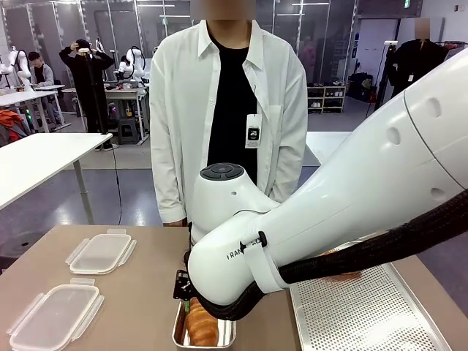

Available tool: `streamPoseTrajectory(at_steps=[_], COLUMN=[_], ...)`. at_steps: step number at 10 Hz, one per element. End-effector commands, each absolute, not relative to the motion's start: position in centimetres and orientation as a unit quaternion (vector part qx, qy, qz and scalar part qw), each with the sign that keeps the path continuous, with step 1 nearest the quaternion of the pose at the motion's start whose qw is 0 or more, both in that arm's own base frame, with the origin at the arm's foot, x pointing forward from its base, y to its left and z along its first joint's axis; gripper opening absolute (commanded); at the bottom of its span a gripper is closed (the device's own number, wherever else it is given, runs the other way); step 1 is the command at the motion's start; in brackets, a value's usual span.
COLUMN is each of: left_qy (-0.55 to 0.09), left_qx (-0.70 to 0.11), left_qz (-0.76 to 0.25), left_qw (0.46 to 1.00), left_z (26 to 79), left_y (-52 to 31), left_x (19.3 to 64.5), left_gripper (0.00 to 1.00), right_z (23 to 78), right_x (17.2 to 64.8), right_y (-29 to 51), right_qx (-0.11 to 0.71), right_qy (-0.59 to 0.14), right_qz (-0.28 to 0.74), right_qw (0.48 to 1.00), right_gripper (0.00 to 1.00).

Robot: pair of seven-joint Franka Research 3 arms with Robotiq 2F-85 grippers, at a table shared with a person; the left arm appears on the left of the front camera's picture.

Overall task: Place the bread into the airtight container.
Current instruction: Pick up a Butter Roll and place it into an empty Airtight Container.

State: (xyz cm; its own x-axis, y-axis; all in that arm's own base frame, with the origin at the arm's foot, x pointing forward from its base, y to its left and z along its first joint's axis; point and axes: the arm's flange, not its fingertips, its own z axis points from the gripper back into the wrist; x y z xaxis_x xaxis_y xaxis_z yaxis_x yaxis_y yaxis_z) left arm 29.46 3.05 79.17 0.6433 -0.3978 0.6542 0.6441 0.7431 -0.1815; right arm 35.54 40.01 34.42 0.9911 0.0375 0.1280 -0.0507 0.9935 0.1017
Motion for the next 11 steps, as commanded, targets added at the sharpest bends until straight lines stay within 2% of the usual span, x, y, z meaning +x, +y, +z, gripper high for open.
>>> streamPoseTrajectory(at_steps=[1, 11], left_qy=[-0.303, -0.303], left_qx=[-0.211, -0.211], left_qz=[-0.302, -0.302], left_qw=[0.879, 0.879], left_z=[79.29, 79.29], left_y=[2.98, 2.98], left_x=[29.36, 29.36], left_gripper=[1.00, 1.00], right_z=[34.54, 34.54], right_x=[35.39, 35.39], right_y=[40.28, 40.28], right_qx=[0.060, 0.060], right_qy=[-0.070, -0.070], right_qz=[0.025, 0.025], right_qw=[0.995, 0.995], right_gripper=[1.00, 1.00])
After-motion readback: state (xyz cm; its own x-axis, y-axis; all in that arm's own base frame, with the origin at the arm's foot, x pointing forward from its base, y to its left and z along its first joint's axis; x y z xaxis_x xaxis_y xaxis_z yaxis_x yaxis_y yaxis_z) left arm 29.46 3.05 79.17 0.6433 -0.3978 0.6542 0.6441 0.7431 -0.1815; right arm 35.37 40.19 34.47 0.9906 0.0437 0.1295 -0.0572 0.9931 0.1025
